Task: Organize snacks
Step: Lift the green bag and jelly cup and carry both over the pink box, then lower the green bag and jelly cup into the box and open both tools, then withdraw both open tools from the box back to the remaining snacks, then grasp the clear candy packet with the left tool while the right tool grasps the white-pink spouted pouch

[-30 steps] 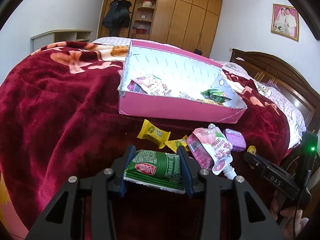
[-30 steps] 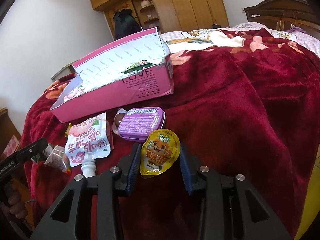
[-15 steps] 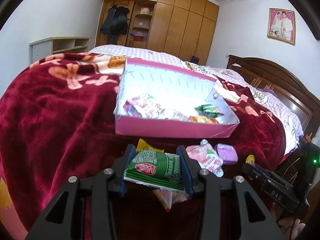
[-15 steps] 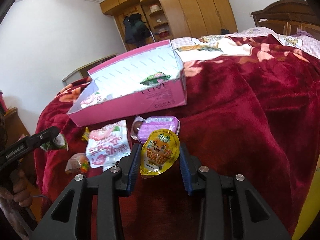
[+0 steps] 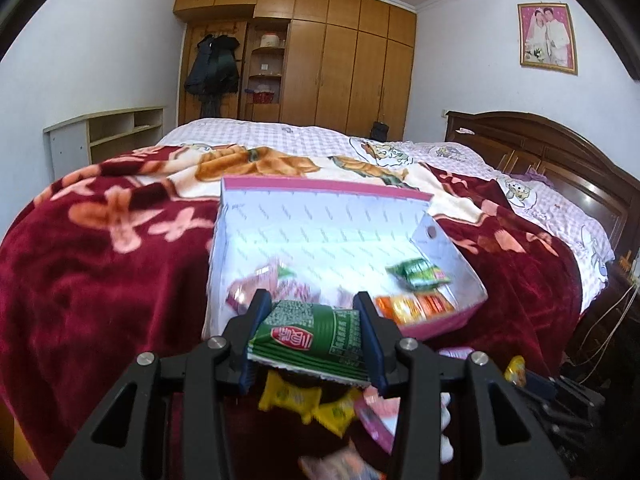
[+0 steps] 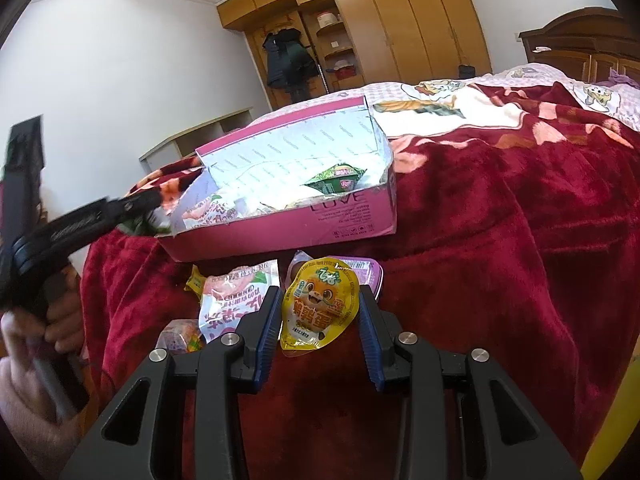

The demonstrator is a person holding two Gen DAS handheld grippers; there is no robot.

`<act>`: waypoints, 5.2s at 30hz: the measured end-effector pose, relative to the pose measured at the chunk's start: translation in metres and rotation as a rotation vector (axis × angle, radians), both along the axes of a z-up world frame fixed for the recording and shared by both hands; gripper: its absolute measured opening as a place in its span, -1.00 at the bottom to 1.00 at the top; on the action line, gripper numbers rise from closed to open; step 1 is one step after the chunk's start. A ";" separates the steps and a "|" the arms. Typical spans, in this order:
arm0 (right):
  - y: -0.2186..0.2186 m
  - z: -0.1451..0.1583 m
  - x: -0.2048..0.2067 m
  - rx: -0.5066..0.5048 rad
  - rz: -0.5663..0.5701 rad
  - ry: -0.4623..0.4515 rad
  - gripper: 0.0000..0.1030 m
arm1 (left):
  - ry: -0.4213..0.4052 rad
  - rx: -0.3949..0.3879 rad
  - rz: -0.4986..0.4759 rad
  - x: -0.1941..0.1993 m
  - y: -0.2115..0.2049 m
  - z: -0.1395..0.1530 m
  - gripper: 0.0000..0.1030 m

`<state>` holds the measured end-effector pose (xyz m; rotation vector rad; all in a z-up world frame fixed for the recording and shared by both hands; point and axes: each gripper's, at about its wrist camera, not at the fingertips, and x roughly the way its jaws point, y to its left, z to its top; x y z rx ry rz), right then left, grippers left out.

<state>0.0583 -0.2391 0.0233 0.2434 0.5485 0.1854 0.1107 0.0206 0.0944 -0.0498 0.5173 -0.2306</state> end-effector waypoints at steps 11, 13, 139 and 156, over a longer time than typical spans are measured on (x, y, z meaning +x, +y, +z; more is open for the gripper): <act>-0.002 0.025 0.021 -0.015 0.002 -0.015 -0.26 | 0.004 0.002 0.005 0.068 -0.001 0.002 -0.13; -0.002 0.026 0.024 -0.014 0.002 -0.008 -0.26 | 0.005 -0.003 0.010 0.082 0.001 0.001 -0.13; 0.017 0.008 -0.011 0.006 -0.015 0.084 0.12 | 0.219 0.121 0.016 -0.060 -0.025 -0.091 0.57; 0.017 -0.006 -0.010 0.025 -0.001 0.113 0.12 | 0.212 0.130 0.038 -0.055 -0.020 -0.100 -0.05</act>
